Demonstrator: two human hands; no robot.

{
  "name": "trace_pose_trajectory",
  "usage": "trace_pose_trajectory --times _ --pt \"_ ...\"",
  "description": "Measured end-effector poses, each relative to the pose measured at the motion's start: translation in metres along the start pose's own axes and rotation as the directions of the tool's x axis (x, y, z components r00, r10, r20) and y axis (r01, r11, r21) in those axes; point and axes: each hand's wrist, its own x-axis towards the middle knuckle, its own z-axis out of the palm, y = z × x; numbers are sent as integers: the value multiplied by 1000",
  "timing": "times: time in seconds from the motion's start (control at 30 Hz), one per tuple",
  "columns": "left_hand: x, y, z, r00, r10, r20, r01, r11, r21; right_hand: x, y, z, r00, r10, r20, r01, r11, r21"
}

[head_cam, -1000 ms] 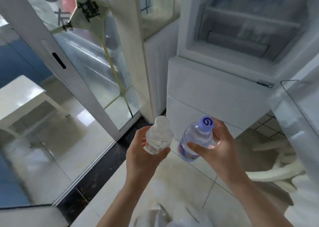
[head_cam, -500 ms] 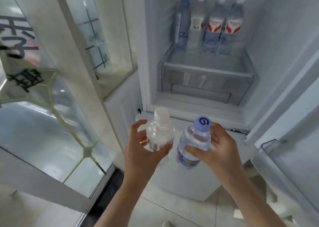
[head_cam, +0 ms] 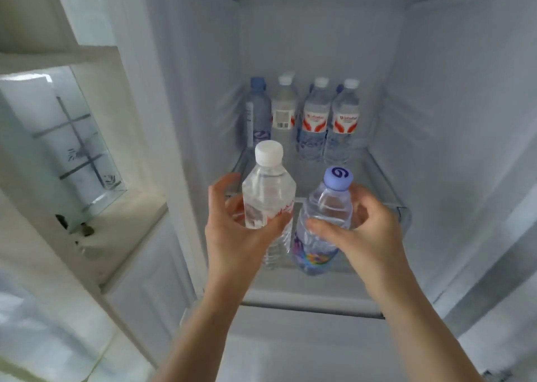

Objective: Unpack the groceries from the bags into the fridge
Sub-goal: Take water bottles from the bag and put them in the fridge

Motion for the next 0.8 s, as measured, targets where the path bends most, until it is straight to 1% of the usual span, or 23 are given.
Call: trace_pose_trajectory --times 0.1,0.2,0.3,0.4,0.5,0.57,0.67,0.8 --pt "41 4 13 999 46 13 -45 998 -45 39 -4 9 998 -45 -52 45 999 -12" --pt "83 9 25 997 65 35 -61 993 -97 77 -10 15 992 -86 -93 85 996 -17" --pt "121 5 39 993 84 85 -71 987 -144 116 -8 22 992 -73 -104 74 997 10" --pt "150 -7 53 993 94 72 -80 981 -178 147 4 29 990 -53 -132 51 999 -19" --pt "170 -24 64 997 54 57 -40 974 -223 167 16 34 987 -41 -158 28 996 -81" --pt "178 -34 68 998 43 44 -32 972 -234 177 24 35 987 -33 -155 17 995 -99" --pt "186 -48 69 999 36 31 -28 973 -231 184 34 36 994 -7 -108 -3 995 -98" --pt "197 -60 66 994 36 100 -11 970 -242 188 45 39 996 12 -85 -19 997 -81"
